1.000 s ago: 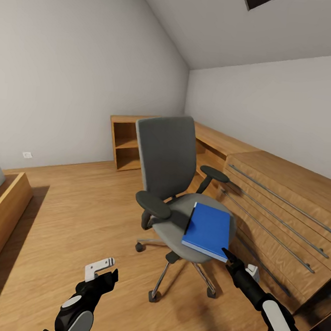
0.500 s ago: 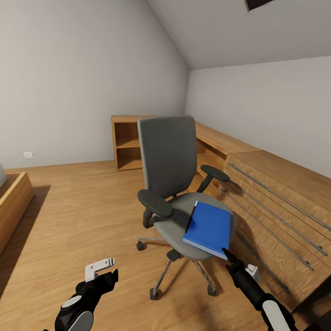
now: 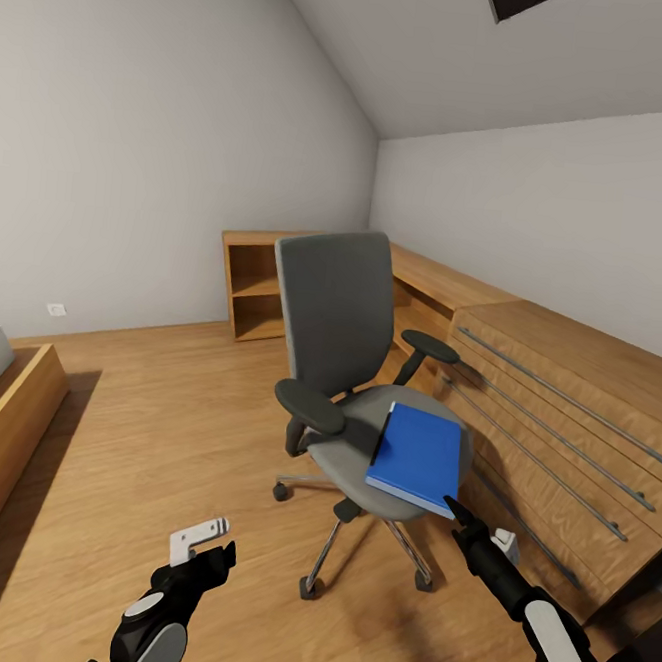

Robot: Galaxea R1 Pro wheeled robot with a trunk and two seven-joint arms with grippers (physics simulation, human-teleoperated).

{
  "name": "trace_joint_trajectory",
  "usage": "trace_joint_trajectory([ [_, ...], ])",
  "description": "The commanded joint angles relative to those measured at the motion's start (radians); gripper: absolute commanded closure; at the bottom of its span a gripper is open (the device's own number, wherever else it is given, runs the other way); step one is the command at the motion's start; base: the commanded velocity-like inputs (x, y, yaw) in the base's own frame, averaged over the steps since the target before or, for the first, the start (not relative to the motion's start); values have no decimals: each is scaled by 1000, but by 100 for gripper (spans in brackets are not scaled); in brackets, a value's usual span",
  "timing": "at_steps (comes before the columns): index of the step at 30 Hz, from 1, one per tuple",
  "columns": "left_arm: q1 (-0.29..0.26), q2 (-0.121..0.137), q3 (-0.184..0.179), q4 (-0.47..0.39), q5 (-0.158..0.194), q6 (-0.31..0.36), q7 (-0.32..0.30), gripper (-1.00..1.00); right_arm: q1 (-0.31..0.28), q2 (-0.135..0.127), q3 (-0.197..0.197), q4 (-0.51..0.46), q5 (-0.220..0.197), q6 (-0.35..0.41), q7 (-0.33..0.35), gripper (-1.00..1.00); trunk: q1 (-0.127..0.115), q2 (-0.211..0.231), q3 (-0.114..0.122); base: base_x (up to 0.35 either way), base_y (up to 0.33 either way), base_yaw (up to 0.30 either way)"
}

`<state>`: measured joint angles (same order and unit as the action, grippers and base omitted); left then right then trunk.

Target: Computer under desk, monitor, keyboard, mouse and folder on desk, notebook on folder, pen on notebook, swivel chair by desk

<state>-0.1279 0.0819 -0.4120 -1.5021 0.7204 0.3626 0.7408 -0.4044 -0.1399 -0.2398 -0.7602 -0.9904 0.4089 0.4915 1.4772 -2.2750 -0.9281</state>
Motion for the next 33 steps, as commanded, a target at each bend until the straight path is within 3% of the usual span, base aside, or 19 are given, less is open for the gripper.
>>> trace_joint_trajectory([
  [1,-1,1,-2,-1,5,2,8,-100,-1,0,-3,0,-7,9,1,-100,0,0,-1,0,0,0],
  [2,-1,1,-2,-1,5,2,8,-100,-1,0,-3,0,-7,9,1,-100,0,0,-1,0,0,0],
  [3,-1,1,-2,-1,5,2,8,-100,-1,0,-3,0,-7,9,1,100,0,0,-1,0,0,0],
  [24,-1,0,-3,2,4,2,8,-100,-1,-1,-3,-1,-5,8,2,100,0,0,-1,0,0,0],
  [33,-1,-1,-4,2,3,2,10,-100,-1,-1,-7,-6,-4,7,2,100,-35,63,27,0,0,0],
])
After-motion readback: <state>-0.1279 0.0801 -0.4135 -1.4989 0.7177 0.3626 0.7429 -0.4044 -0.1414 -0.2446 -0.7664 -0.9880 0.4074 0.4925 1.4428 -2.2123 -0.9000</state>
